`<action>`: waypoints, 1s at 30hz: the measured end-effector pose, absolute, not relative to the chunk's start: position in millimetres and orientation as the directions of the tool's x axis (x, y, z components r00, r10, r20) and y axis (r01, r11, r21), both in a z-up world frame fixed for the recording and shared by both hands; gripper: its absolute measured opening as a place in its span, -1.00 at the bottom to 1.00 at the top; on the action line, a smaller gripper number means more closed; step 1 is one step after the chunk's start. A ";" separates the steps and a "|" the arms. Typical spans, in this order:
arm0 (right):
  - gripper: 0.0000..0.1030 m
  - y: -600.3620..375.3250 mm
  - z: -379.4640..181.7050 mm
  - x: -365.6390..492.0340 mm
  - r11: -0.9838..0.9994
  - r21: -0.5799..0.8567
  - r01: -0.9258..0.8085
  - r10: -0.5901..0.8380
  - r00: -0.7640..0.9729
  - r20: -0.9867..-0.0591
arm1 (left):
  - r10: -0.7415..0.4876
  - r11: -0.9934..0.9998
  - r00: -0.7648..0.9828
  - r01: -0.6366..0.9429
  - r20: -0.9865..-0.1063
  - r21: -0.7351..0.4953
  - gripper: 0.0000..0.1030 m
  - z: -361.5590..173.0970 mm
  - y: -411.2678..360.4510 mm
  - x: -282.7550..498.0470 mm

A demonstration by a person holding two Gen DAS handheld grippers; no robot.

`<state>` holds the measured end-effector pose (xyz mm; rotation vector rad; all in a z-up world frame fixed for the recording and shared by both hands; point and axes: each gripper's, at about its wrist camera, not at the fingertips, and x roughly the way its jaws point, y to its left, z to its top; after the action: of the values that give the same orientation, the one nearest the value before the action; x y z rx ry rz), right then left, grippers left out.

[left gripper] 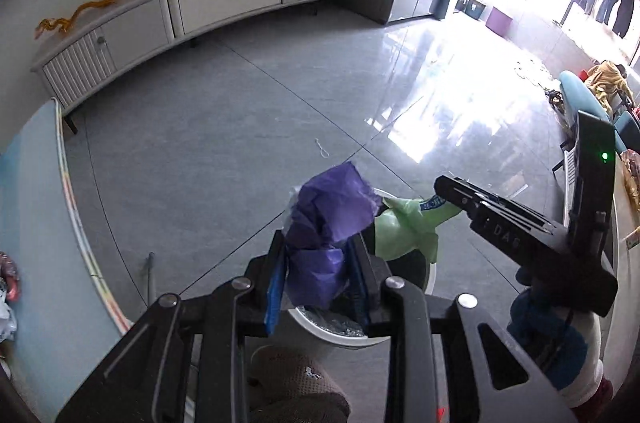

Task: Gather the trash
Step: 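Carry both items to the white bin and open both tools over it, then return both tools to the table above the remaining wrappers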

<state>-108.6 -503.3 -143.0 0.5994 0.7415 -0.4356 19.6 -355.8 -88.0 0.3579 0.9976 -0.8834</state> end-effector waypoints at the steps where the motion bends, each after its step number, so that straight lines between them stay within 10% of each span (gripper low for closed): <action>1: -0.50 -506.4 -146.1 -106.2 0.746 0.345 0.569 -0.160 0.657 -0.737 | -0.474 0.613 0.230 0.779 -0.850 -0.131 -0.45 -93.4 -360.9 21.6; 7: -0.18 -514.8 -154.0 -107.4 0.723 0.320 0.613 -0.191 0.623 -0.759 | -0.491 0.588 0.158 0.786 -0.857 -0.191 0.03 -106.9 -384.6 21.4; 30: -0.17 -441.2 -40.3 -105.0 0.837 0.329 0.437 -0.166 0.776 -0.609 | -0.525 0.745 0.481 0.659 -0.703 -0.105 0.05 8.1 -199.9 38.1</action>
<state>-105.0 -441.2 -40.3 0.4791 0.5997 -0.3405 38.1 -199.9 8.1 0.1886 0.7866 -0.7270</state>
